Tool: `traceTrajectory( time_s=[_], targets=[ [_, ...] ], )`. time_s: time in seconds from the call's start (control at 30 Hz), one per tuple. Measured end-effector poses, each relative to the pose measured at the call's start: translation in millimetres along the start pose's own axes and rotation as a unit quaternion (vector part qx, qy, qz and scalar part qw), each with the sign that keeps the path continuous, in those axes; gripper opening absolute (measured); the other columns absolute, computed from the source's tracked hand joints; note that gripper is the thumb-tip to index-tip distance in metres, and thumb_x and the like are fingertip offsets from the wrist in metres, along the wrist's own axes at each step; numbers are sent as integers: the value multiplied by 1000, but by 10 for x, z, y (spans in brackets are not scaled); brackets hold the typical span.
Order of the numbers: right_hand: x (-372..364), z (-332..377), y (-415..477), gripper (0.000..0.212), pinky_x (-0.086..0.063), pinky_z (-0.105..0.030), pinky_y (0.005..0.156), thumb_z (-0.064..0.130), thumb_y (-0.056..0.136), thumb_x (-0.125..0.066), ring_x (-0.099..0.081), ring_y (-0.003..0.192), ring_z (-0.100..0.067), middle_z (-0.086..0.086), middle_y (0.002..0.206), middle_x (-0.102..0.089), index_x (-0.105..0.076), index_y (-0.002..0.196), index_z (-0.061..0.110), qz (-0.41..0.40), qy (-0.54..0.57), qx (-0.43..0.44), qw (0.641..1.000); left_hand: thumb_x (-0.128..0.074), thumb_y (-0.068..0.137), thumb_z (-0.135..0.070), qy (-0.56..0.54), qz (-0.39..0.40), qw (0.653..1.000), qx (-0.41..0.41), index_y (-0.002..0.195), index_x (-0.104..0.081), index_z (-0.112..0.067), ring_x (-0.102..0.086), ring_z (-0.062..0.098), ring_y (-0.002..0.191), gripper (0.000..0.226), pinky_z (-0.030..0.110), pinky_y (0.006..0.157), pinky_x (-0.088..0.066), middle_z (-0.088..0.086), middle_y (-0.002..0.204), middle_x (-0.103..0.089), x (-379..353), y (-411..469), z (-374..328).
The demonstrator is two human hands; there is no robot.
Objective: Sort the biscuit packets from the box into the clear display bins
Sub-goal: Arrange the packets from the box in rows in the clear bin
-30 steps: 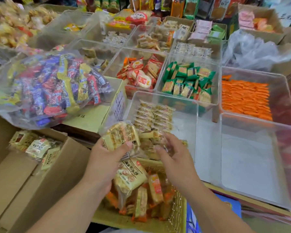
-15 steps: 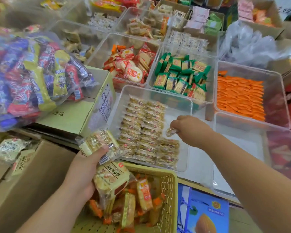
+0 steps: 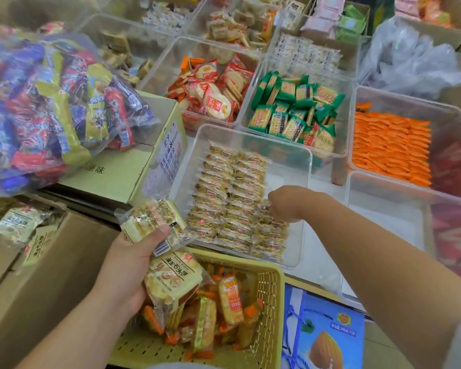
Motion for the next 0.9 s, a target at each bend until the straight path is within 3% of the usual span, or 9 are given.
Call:
traceTrajectory(
  time_s=[0.27,0.4,0.47,0.53,0.63,0.7,0.77,0.83,0.9],
  targets=[
    [-229,128,169,25,-44,-29,72,-10,93,-51,-53,81,-23,-9,85,-53,-70,109,-5,62,-44,0,997,-79,76,-20,-34,-14,999,-6,126,-67,-14,-77,37,93,52,47,64,-63,16,110,-78,38,-59,-40],
    [-306,132,227,30,-48,-30,75,-11,93,-48,-54,84,-24,-8,88,-52,-69,114,-5,63,-2,-21,998,-78,79,-18,-56,-25,998,-6,122,-69,-14,-77,38,94,44,53,69,-64,17,109,-78,73,-107,-67],
    [-314,114,246,33,-50,-40,96,-6,96,-45,-58,100,-30,-10,101,-55,-65,123,-2,49,21,-47,997,-78,82,-17,-67,-27,997,-4,122,-70,-14,-76,39,95,41,56,73,-63,18,110,-77,85,-133,-83],
    [-266,95,195,37,-33,-53,115,0,97,-43,-48,131,-37,-13,126,-58,-58,131,5,35,24,-84,996,-78,83,-16,-80,-30,996,-2,123,-69,-13,-76,39,96,41,57,75,-63,19,112,-77,105,-160,-100],
    [-61,144,-8,32,-33,-51,115,18,96,-47,-37,142,-35,-11,140,-57,-60,125,15,-3,39,-105,994,-80,78,-17,-96,-38,995,-5,125,-68,-13,-77,38,95,48,53,71,-63,18,111,-77,135,-207,-131],
    [122,289,-227,33,-46,-46,104,37,98,-49,-54,124,-31,-7,130,-64,-62,124,20,-100,110,-77,986,-82,74,-19,-100,-47,994,-11,124,-68,-14,-77,37,93,52,51,69,-63,16,110,-78,138,-234,-149],
    [211,524,-557,47,-51,-42,99,47,96,-57,-59,122,-26,-1,136,-63,-54,140,30,-201,221,-3,954,-82,72,-20,-109,-51,993,-6,119,-70,-16,-78,37,91,49,50,65,-63,15,107,-79,110,-258,-159],
    [228,788,-938,63,-46,-37,105,48,90,-67,-51,133,-16,12,149,-51,-42,148,44,-258,307,107,910,-82,71,-22,-121,-44,992,15,119,-72,-15,-78,35,87,49,49,61,-62,15,104,-79,49,-284,-157],
    [187,1023,-1258,75,-30,-25,114,48,86,-74,-34,145,-3,23,159,-32,-33,149,55,-258,352,220,872,-82,71,-24,-121,-25,992,35,120,-72,-12,-79,35,84,52,46,56,-62,17,103,-79,-42,-317,-159]
  ],
)
Point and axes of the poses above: each hand's wrist, its own y-axis towards the middle knuckle, its own x-axis out of the back of the hand, z = x × y, the point moved 6 cm from there along y, towards the middle knuckle
